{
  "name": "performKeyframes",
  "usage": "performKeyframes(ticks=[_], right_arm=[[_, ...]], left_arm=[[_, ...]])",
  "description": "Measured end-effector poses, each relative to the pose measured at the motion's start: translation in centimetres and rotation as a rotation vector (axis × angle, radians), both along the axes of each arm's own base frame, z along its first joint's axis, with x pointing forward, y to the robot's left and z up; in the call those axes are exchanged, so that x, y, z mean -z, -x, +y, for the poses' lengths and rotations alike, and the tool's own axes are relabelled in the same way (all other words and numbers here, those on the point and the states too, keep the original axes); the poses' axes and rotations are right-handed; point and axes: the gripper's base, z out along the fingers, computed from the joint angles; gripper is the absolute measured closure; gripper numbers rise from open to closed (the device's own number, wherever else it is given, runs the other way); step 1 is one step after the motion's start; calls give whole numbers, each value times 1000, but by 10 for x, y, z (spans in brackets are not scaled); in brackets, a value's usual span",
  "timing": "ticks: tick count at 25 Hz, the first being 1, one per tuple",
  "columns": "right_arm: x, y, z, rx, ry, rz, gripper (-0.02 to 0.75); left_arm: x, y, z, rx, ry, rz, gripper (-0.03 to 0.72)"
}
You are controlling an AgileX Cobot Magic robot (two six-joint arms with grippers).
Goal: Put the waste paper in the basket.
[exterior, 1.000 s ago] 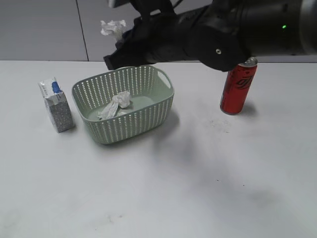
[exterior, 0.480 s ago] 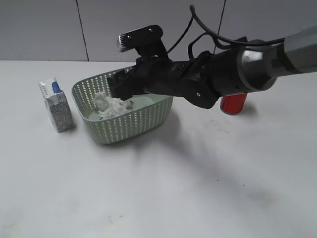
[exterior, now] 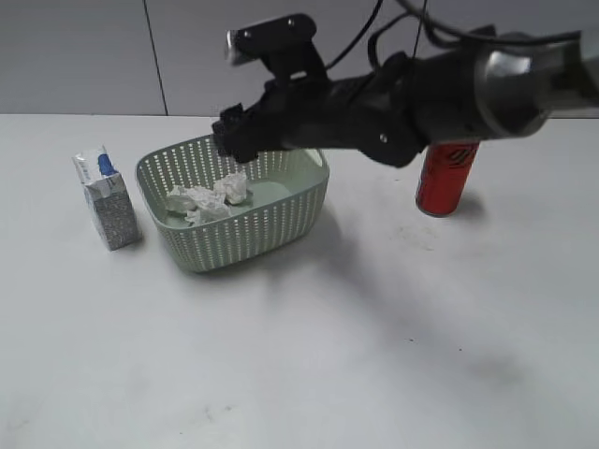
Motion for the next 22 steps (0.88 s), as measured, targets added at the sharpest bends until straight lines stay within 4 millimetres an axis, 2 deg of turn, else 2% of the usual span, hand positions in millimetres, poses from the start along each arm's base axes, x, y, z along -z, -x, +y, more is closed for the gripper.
performKeyframes(ticks=[3, 6, 10, 14, 18, 22], right_arm=[[-44, -7, -7, 83, 25, 36, 153], [-90, -23, -23, 200, 72, 124, 153], [-129, -45, -64, 302, 213, 205, 153], [-142, -63, -118, 378, 225, 353, 153], [-135, -76, -181, 467, 217, 514, 153], [-128, -79, -237, 560, 270, 613, 153]], left_arm=[[0, 0, 0, 0, 0, 0, 97], [0, 0, 0, 0, 0, 0, 97], [0, 0, 0, 0, 0, 0, 97], [0, 0, 0, 0, 0, 0, 97], [0, 0, 0, 0, 0, 0, 97], [0, 0, 0, 0, 0, 0, 97]])
